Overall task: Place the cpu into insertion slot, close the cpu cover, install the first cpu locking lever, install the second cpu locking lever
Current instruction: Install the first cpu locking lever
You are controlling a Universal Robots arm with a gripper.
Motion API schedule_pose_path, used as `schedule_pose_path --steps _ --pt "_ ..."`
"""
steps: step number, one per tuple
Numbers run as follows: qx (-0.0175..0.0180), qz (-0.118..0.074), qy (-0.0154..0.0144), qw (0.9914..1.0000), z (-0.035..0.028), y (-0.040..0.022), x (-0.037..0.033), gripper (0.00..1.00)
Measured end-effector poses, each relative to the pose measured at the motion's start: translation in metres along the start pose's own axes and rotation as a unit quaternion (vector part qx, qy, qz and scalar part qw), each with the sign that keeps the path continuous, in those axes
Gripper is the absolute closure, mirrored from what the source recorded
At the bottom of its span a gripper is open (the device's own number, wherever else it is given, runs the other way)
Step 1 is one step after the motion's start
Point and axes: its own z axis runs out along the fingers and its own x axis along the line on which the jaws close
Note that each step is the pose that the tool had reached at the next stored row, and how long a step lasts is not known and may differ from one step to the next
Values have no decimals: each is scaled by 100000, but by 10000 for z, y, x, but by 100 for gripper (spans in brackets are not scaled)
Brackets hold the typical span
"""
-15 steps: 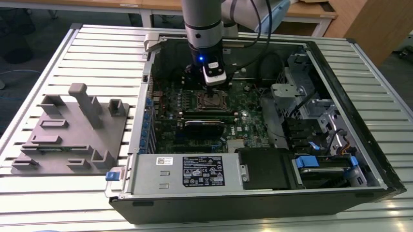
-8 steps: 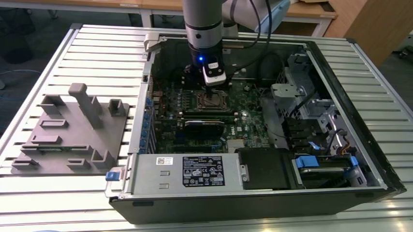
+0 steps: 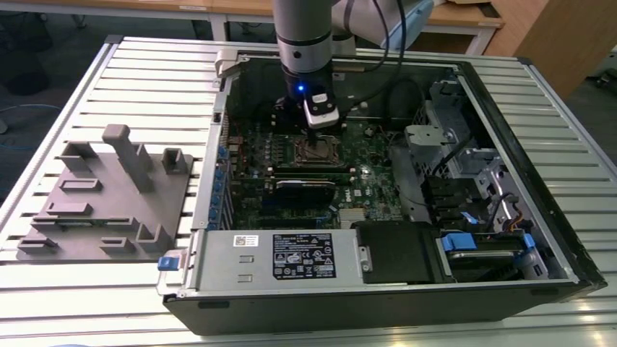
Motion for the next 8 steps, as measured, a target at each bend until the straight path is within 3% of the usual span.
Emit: schedule_pose_path --steps 5,6,8 --pt "-397 -2933 159 99956 5 0 0 90" --pt "-314 -3207 177 99948 6 1 -1 90" --pt "400 -3448 199 99940 10 3 -8 90"
